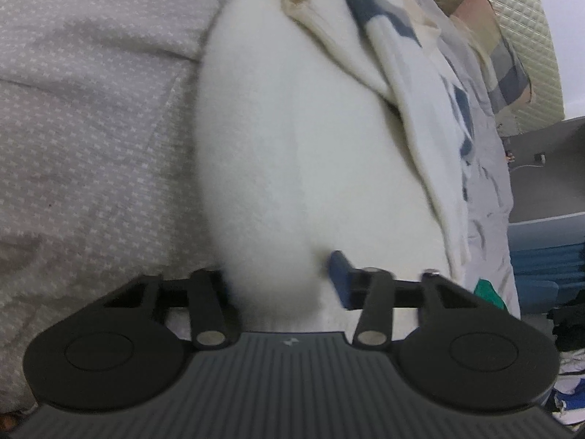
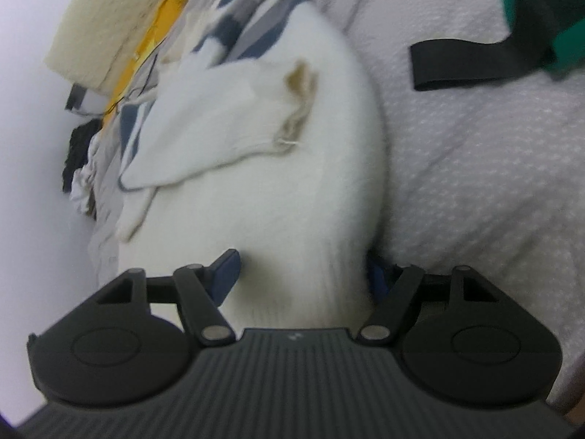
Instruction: Fold large clothes
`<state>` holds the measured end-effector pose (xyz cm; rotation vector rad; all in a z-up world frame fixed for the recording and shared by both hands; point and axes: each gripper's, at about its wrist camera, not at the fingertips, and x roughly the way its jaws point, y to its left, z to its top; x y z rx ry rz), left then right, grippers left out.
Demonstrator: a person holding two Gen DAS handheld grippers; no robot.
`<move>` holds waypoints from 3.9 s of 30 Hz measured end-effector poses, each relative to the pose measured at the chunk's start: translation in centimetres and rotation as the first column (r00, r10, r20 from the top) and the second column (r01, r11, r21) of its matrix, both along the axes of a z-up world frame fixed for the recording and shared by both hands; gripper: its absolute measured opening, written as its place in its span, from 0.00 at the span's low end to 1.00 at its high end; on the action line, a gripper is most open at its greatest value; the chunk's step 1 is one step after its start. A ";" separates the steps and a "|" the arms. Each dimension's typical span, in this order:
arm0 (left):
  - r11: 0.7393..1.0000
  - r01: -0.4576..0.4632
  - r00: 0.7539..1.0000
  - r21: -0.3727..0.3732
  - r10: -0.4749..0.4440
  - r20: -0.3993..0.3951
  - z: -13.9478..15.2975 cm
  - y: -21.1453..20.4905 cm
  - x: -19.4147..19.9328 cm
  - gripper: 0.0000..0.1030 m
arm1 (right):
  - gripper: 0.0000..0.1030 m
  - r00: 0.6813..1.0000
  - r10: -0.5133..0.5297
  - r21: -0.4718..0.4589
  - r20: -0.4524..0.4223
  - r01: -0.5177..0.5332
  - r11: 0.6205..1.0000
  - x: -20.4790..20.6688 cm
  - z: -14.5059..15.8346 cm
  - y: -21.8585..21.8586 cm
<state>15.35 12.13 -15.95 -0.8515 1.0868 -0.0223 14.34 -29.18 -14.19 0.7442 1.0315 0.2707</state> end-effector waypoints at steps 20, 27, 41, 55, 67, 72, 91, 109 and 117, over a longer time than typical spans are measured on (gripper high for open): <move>0.989 -0.035 0.937 -0.144 0.083 0.339 9.9 3.7 -5.8 0.15 | 0.12 0.955 -0.156 0.421 0.252 0.037 0.906 -4.6 5.8 -5.3; 0.990 0.031 0.907 -0.138 0.030 0.421 14.6 3.9 -9.4 0.15 | 0.12 0.928 -0.157 0.487 0.337 -0.029 0.873 -7.7 8.7 -6.5; 0.982 0.116 0.864 -0.147 -0.026 0.502 18.6 3.4 -21.1 0.15 | 0.10 0.884 -0.108 0.472 0.454 -0.136 0.871 -15.3 13.7 -9.3; 0.976 0.136 0.818 -0.167 -0.016 0.576 21.9 2.8 -16.8 0.15 | 0.10 0.879 -0.156 0.434 0.451 -0.063 0.899 -8.6 17.9 -8.6; 0.991 -0.129 0.818 0.021 0.094 0.568 19.8 0.4 1.4 0.16 | 0.10 0.919 -0.206 0.285 0.337 0.109 0.952 9.2 14.9 -4.4; 0.989 -0.145 0.825 -0.003 0.122 0.552 15.2 1.1 7.2 0.16 | 0.10 0.923 -0.187 0.265 0.337 0.098 0.959 12.0 10.6 -4.5; 0.991 -0.126 0.857 0.050 0.084 0.508 2.7 5.5 20.0 0.17 | 0.10 0.925 -0.171 0.226 0.339 0.096 0.969 22.3 0.8 -1.3; 0.991 0.003 0.787 0.136 -0.086 0.611 7.0 2.3 15.4 0.81 | 0.63 0.892 -0.006 0.024 0.452 -0.005 1.000 18.7 5.3 1.8; 0.900 0.012 0.862 0.436 -0.230 0.452 5.5 -1.1 15.8 0.81 | 0.45 0.875 0.175 -0.291 0.452 -0.041 0.956 17.9 5.6 5.1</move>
